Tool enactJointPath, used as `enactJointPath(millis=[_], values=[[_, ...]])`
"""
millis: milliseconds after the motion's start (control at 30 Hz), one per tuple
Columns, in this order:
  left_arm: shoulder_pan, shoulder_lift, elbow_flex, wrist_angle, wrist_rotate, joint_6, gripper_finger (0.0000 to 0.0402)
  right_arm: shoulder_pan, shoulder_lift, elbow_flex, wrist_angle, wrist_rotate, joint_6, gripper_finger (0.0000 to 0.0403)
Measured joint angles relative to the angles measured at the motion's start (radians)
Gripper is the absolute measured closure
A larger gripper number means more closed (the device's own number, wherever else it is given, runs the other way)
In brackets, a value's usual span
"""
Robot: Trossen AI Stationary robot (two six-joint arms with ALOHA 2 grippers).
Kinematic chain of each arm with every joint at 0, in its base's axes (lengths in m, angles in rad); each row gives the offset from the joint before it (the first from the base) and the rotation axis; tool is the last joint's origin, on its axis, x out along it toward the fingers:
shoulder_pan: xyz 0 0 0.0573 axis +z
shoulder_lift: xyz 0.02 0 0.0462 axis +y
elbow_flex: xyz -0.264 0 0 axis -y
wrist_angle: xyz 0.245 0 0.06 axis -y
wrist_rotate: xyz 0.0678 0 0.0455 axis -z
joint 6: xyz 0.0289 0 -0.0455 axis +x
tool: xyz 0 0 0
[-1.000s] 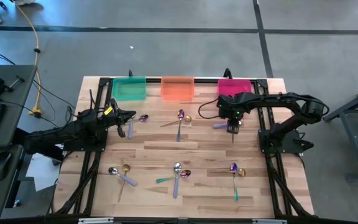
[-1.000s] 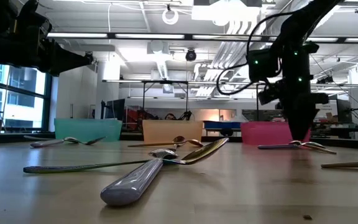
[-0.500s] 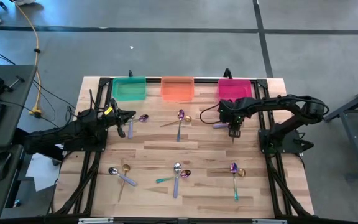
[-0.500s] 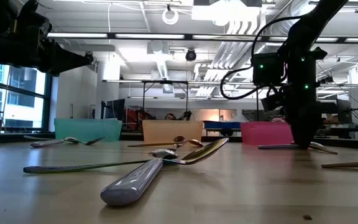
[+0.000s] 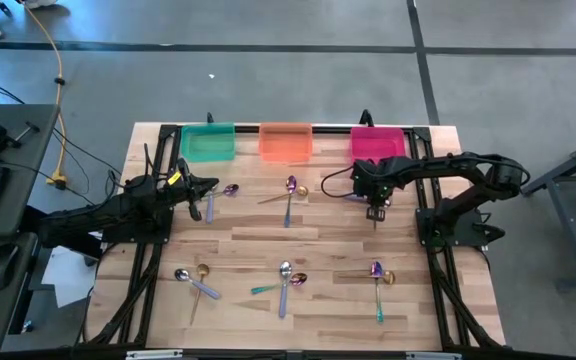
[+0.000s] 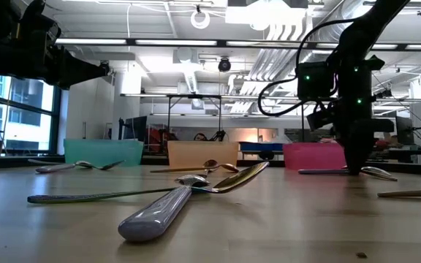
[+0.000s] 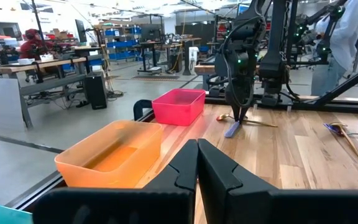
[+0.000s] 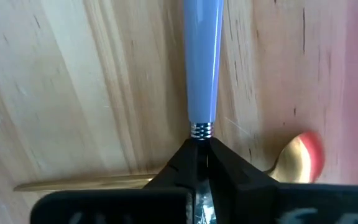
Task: Sort silverware by color (type)
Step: Put the purple spoon into the red bin
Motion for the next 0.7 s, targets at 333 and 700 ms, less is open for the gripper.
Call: enactJointPath(millis=[333,700], values=[[0.000,0.000,0.000,0.000,0.000,0.000,0.0401,0.001,-0.012,0.015,-0.020,-0.014,0.075,0.0402],[0.000,0.000,0.000,0.000,0.000,0.000,0.0401,-0.006,-0.108,0.155,-0.118,0.009,0.025,0.0403]])
